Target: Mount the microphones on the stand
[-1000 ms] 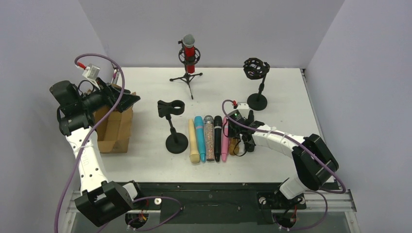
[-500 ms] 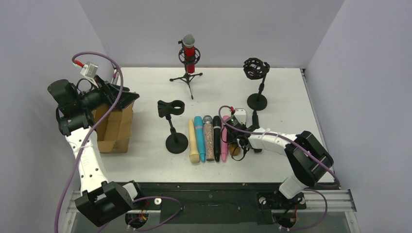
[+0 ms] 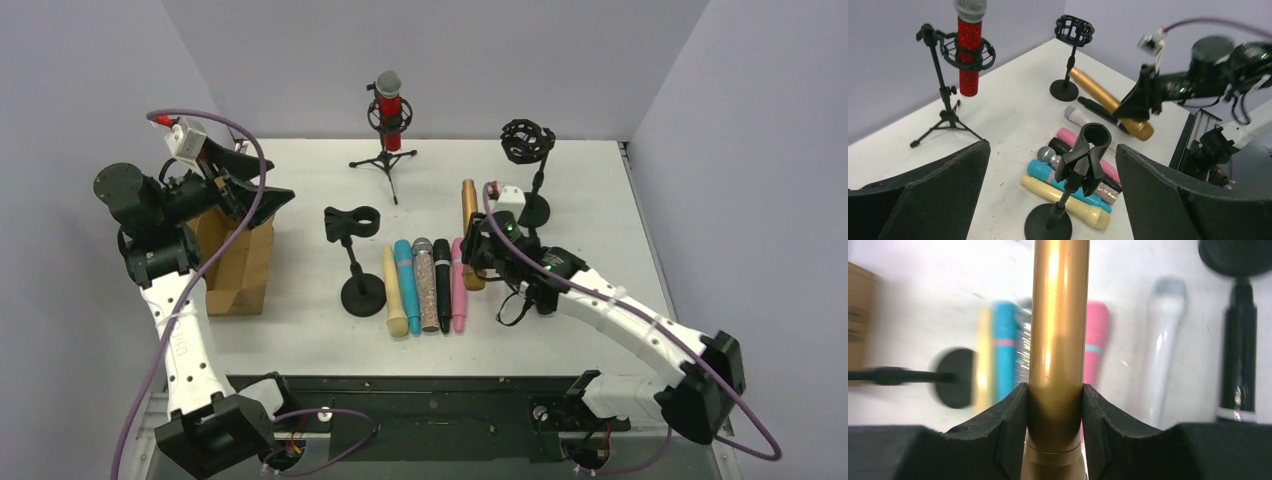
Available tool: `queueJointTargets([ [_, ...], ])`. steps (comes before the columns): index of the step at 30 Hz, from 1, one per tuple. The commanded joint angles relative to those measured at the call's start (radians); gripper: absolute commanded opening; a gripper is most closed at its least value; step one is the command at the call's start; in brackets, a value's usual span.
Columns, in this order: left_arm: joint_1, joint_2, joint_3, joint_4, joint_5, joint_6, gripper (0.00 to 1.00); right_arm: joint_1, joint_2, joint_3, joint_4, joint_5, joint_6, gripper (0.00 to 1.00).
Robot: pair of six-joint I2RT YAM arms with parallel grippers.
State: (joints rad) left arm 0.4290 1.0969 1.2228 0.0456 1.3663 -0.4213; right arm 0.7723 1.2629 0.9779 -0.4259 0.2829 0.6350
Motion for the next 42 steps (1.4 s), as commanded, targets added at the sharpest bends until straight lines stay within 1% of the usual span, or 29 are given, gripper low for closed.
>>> queueJointTargets([
  [1,-0.056,-0.058,0.042,0.202,-0.01,0.054,0.96,0.005,-0.13,0.173,-0.036,-0.147,-0.043,0.0],
  [3,-0.084,-0.093,0.026,0.249,-0.066,0.157,0.96,0.007,-0.122,0.284,-0.068,-0.246,-0.057,0.0],
  [4,-0.094,-0.123,0.016,0.253,-0.088,0.26,0.96,0.008,-0.102,0.361,-0.088,-0.332,-0.066,0.0],
  [5,-0.116,-0.137,0.012,0.244,-0.144,0.316,0.96,0.01,-0.093,0.398,-0.095,-0.369,-0.068,0.0],
  [6,-0.127,-0.164,0.013,0.212,-0.171,0.451,0.96,0.016,-0.066,0.479,-0.111,-0.434,-0.069,0.0],
  [7,-0.15,-0.184,0.017,0.191,-0.22,0.52,0.96,0.02,-0.05,0.516,-0.128,-0.466,-0.069,0.0],
  [8,-0.167,-0.194,0.03,0.142,-0.236,0.645,0.96,0.027,-0.021,0.591,-0.135,-0.52,-0.07,0.0],
  [9,-0.173,-0.214,0.034,0.116,-0.252,0.718,0.96,0.032,-0.004,0.627,-0.143,-0.548,-0.067,0.0],
  [10,-0.181,-0.225,0.037,0.065,-0.258,0.855,0.96,0.04,0.026,0.687,-0.145,-0.602,-0.064,0.0],
  [11,-0.186,-0.254,0.031,0.043,-0.265,0.928,0.96,0.046,0.041,0.715,-0.145,-0.627,-0.058,0.0],
  [12,-0.193,-0.267,0.025,0.014,-0.269,1.05,0.96,0.056,0.068,0.76,-0.143,-0.674,-0.053,0.0],
  [13,-0.196,-0.296,0.013,0.006,-0.271,1.1,0.96,0.058,0.08,0.779,-0.136,-0.695,-0.04,0.0],
  [14,-0.198,-0.312,0.009,-0.044,-0.267,1.228,0.96,0.064,0.104,0.811,-0.129,-0.738,-0.03,0.0],
  [15,-0.198,-0.34,-0.001,-0.075,-0.249,1.289,0.96,0.066,0.127,0.832,-0.104,-0.762,-0.005,0.0],
  [16,-0.198,-0.355,-0.004,-0.14,-0.239,1.432,0.96,0.071,0.138,0.84,-0.086,-0.806,0.01,0.0],
  [17,-0.198,-0.383,-0.019,-0.173,-0.221,1.511,0.96,0.074,0.164,0.859,-0.05,-0.829,0.044,0.0],
  [18,-0.198,-0.396,-0.029,-0.222,-0.212,1.647,0.96,0.081,0.176,0.869,-0.034,-0.863,0.063,0.0],
  [21,-0.199,-0.459,-0.105,-0.26,-0.183,1.881,0.96,0.102,0.239,0.922,0.009,-0.919,0.128,0.0],
  [22,-0.198,-0.467,-0.116,-0.296,-0.173,2.002,0.96,0.114,0.251,0.933,0.014,-0.929,0.134,0.0],
  [23,-0.198,-0.479,-0.124,-0.362,-0.168,2.123,0.96,0.126,0.274,0.956,0.021,-0.946,0.142,0.0],
  [24,-0.198,-0.48,-0.124,-0.409,-0.164,2.193,0.96,0.132,0.287,0.968,0.025,-0.955,0.148,0.0],
  [25,-0.199,-0.474,-0.113,-0.499,-0.164,2.325,0.96,0.141,0.313,0.994,0.03,-0.981,0.164,0.0],
  [27,-0.198,-0.462,-0.103,-0.571,-0.167,2.449,0.96,0.155,0.351,1.024,0.043,-1.023,0.192,0.0],
  [29,-0.199,-0.461,-0.116,-0.539,-0.166,2.462,0.96,0.173,0.381,1.051,0.031,-1.045,0.195,0.0],
  [31,-0.2,-0.465,-0.136,-0.47,-0.161,2.421,0.96,0.19,0.402,1.069,0.004,-1.055,0.177,0.0],
  [34,-0.2,-0.46,-0.139,-0.437,-0.164,2.383,0.96,0.205,0.419,1.084,-0.051,-1.043,0.131,0.0],
  [38,-0.202,-0.453,-0.147,-0.354,-0.176,2.279,0.96,0.217,0.423,1.06,-0.06,-1.047,0.104,0.0],
  [40,-0.204,-0.45,-0.142,-0.293,-0.183,2.159,0.96,0.217,0.428,1.051,-0.069,-1.05,0.091,0.0],
  [42,-0.205,-0.443,-0.131,-0.306,-0.189,2.145,0.96,0.217,0.434,1.044,-0.074,-1.054,0.082,0.0],
])
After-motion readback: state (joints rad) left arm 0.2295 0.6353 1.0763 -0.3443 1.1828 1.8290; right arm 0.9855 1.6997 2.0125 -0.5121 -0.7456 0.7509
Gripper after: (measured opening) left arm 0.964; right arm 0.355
